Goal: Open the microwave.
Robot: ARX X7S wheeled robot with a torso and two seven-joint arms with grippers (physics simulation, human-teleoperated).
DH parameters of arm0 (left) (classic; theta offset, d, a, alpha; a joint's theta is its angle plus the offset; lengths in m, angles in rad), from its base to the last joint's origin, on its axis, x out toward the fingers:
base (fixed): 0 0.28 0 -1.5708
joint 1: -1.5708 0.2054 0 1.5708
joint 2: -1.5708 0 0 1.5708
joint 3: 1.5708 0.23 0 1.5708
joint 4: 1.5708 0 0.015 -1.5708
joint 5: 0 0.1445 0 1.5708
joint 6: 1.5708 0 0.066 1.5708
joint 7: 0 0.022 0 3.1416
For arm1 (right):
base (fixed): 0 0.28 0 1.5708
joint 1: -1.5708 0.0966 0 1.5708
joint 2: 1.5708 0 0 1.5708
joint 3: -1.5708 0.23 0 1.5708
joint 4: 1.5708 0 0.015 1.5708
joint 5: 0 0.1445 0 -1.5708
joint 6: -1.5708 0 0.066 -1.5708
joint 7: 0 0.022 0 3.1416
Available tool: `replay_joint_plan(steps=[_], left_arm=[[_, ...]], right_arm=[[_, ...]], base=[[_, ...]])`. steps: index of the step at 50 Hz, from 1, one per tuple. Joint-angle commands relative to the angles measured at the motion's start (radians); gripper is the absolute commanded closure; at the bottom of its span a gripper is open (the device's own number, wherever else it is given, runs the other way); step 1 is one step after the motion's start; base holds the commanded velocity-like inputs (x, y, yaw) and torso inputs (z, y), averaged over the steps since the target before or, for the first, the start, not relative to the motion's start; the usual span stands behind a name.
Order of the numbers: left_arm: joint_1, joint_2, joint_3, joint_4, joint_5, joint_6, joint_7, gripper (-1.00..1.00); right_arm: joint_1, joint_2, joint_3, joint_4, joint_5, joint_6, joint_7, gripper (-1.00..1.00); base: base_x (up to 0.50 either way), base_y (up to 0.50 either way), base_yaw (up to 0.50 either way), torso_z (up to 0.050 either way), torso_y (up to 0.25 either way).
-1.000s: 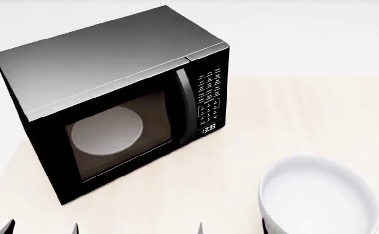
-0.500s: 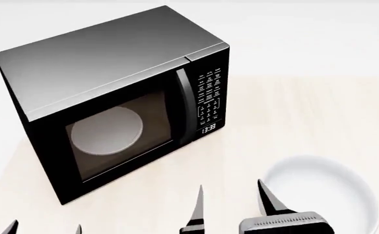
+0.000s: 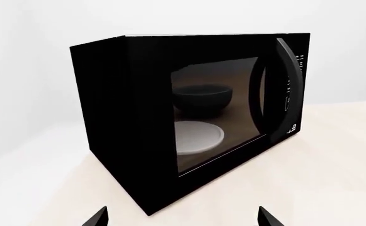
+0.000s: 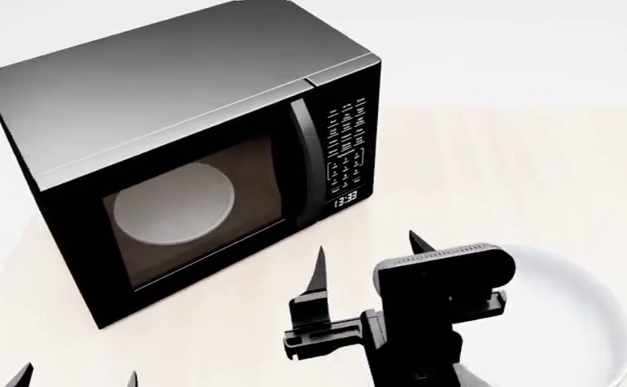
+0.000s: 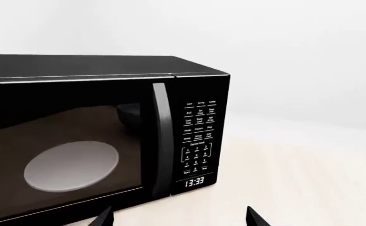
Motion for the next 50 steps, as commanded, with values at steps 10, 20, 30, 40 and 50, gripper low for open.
replay_joint_plan(steps=[10,20,30,40,50], left_arm=[[-0.004,-0.015,0.012,0.002,-0.013,0.001,-0.012,-1.00],[-0.006,-0.019,0.022,-0.004,-0.014,0.004,-0.020,-1.00],[-0.004,-0.025,0.029,-0.001,-0.018,0.008,-0.026,-1.00],[-0.004,-0.030,0.034,0.002,-0.025,0.007,-0.032,-1.00],[-0.008,-0.035,0.037,0.000,-0.037,0.004,-0.034,-1.00]], right_arm=[[0.173,-0.023,-0.048,0.079,-0.020,0.102,0.022,-1.00],[0.238,-0.034,-0.052,0.107,-0.021,0.129,0.033,-1.00],[0.286,-0.048,-0.081,0.095,-0.027,0.167,0.045,-1.00],[0.329,-0.053,-0.099,0.064,-0.025,0.217,0.058,-1.00],[0.375,-0.070,-0.134,0.108,-0.055,0.211,0.084,-1.00]], base=[[0.00,0.00,0.00,0.000,-0.136],[0.00,0.00,0.00,0.000,-0.137],[0.00,0.00,0.00,0.000,-0.135],[0.00,0.00,0.00,0.000,-0.128],[0.00,0.00,0.00,0.000,0.000]])
